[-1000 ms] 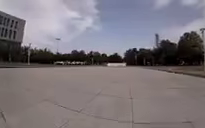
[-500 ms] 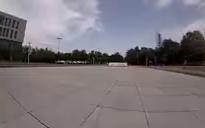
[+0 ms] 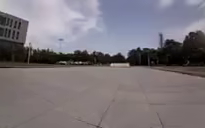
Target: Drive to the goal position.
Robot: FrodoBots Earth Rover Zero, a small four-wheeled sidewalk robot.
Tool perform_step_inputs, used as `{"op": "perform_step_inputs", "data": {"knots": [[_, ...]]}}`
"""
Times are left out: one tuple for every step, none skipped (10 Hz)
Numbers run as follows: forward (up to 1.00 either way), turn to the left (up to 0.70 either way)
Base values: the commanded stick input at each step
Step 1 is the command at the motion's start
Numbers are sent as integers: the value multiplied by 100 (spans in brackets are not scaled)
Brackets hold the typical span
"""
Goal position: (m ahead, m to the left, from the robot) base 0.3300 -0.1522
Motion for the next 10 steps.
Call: {"op": "perform_step_inputs", "data": {"knots": [[100, 0], [100, 0], [100, 0], [100, 0], [100, 0], [100, -14], [100, -27], [100, -27], [100, -27], [100, -27]]}}
